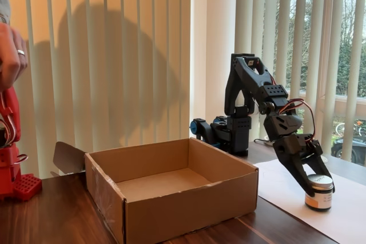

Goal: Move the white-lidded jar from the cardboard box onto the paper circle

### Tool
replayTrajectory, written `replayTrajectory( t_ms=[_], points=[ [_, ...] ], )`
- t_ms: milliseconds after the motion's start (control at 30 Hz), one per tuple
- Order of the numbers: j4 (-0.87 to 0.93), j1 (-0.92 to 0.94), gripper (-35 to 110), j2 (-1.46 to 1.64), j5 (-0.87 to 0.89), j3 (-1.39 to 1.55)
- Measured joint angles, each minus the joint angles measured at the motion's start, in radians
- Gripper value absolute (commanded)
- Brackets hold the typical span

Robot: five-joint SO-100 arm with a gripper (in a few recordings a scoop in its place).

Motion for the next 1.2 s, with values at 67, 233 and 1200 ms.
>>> replayTrajectory(
  t_ms=[67,233,1200],
  points=[
    [0.0,0.0,7,0.0,0.0,0.0],
    [-0.005,0.0,21,0.0,-0.005,0.0],
    [-0.241,-0.026,29,0.261,0.166,0.121]
  ],
)
